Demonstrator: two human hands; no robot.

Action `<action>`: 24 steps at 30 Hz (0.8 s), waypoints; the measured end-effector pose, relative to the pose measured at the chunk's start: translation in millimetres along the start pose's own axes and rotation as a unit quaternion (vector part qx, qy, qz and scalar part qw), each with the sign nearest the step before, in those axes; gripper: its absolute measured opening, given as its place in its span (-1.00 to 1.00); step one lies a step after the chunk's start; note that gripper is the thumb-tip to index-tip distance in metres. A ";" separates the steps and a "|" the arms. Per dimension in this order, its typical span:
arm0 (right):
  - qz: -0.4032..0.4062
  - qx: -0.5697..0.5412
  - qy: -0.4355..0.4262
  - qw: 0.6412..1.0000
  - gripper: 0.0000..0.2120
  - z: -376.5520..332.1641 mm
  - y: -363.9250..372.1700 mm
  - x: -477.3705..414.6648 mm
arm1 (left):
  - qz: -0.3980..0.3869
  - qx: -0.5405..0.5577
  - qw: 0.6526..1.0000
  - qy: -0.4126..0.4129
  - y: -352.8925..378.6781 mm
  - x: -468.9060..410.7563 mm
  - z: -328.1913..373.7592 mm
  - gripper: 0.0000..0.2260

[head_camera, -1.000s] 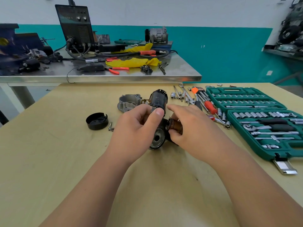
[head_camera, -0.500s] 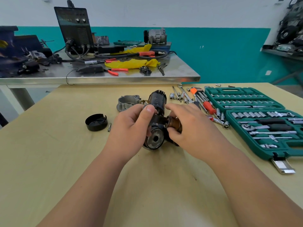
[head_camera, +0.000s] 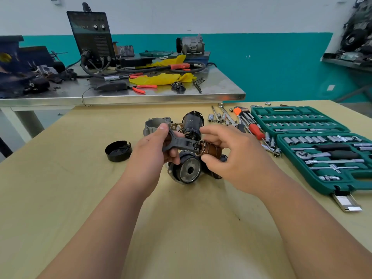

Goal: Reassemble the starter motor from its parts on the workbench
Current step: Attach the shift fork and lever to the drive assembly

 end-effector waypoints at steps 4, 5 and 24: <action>-0.001 -0.035 0.015 0.999 -0.54 3.7 -0.2 0.7 | 0.012 0.007 1.000 -0.022 0.9 1.5 1.1 -0.50; -0.001 -0.044 0.016 0.999 -0.54 4.2 -0.5 0.7 | 0.016 0.013 0.999 -0.029 1.3 1.9 1.3 -0.50; -0.015 -0.115 0.024 0.993 -0.69 1.9 0.4 1.5 | -0.016 0.103 0.981 -0.164 7.5 16.6 13.2 -0.74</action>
Point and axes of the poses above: each hand's wrist, its own x-axis away from the middle knuckle, its own y-axis out of the palm, z = x × y, the point moved 4 cm from there along -x, towards the middle knuckle, and after that the axes turned 5 degrees about y, right-handed, at the moved point
